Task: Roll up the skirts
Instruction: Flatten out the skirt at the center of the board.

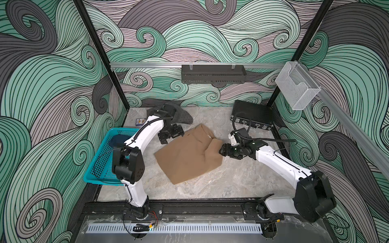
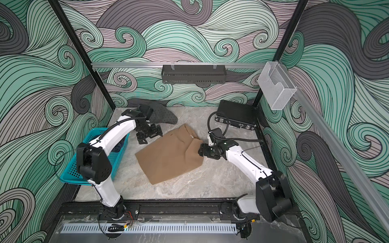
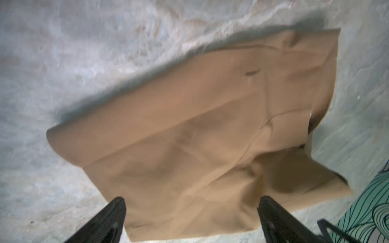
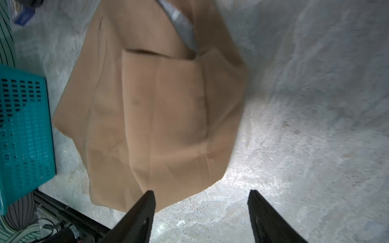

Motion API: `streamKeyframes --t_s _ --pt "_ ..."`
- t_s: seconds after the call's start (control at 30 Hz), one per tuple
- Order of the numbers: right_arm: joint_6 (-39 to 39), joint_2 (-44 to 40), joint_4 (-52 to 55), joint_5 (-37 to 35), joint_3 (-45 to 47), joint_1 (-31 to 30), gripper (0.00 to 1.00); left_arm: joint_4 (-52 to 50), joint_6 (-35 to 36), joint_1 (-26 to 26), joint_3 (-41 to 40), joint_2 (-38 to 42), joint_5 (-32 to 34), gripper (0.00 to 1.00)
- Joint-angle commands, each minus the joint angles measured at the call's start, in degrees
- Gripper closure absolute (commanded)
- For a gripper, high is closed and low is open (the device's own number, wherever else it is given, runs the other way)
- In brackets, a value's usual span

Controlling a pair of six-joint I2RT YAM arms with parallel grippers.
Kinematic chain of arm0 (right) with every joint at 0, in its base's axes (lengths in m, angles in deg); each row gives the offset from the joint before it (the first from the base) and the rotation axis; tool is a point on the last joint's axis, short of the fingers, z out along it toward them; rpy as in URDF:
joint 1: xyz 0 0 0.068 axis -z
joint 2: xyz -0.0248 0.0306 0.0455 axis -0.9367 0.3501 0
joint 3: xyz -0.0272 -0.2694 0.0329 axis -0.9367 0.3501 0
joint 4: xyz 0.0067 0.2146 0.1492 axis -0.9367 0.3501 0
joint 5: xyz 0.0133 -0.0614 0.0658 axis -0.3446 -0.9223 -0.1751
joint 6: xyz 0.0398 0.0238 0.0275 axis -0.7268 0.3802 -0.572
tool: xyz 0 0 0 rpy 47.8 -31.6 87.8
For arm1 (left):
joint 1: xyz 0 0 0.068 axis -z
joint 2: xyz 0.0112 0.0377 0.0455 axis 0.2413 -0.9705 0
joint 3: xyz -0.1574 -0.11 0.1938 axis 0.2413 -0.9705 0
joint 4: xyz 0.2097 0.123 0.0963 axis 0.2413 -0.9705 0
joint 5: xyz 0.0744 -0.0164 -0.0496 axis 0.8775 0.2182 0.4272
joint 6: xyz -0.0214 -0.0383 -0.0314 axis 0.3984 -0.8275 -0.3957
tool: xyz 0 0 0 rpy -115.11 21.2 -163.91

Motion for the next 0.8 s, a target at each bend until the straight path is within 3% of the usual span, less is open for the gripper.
streamKeyframes --t_s 0.0,0.13,0.3,0.37,0.43,0.5,0.57,0.6,0.67,0.77 --pt "2.62 3.11 0.11 -4.57 -3.82 -0.75 0.26 4.19 -1.77 -0.06 -8.63 2.75 -0.01 0.01" --pt "4.13 10.65 2.99 -11.16 -12.70 -0.39 0.16 8.77 -4.25 -0.30 -22.32 9.73 2.47 0.01" --pt "5.03 18.40 4.10 -9.72 -22.18 -1.13 0.12 16.07 -7.94 -0.18 -33.82 11.05 3.72 0.02" --pt "5.38 22.00 4.39 -8.94 -24.84 -1.27 0.12 19.50 -9.22 -0.20 -35.38 9.02 2.67 0.11" --pt "6.07 26.88 9.29 -8.20 -29.09 -1.13 0.30 21.42 -9.83 0.13 -34.52 6.78 2.50 0.27" --pt "5.88 28.10 11.35 -5.90 -28.42 -0.41 0.60 22.14 -11.30 -0.23 -33.56 4.92 3.53 0.68" --pt "4.58 23.78 8.90 -3.89 -22.79 0.43 0.79 23.14 -12.67 -0.33 -33.09 3.71 2.83 0.93" --pt "4.11 20.16 7.08 -3.08 -19.49 0.73 0.85 23.15 -13.42 -0.33 -32.61 3.29 2.83 1.00" --pt "3.33 14.09 5.64 -2.21 -15.10 1.84 0.97 22.63 -13.50 -0.34 -30.96 3.30 2.98 1.00" --pt "2.18 6.14 4.77 1.24 -9.11 5.28 1.00 20.04 -12.23 -0.31 -27.36 5.89 6.03 1.00"
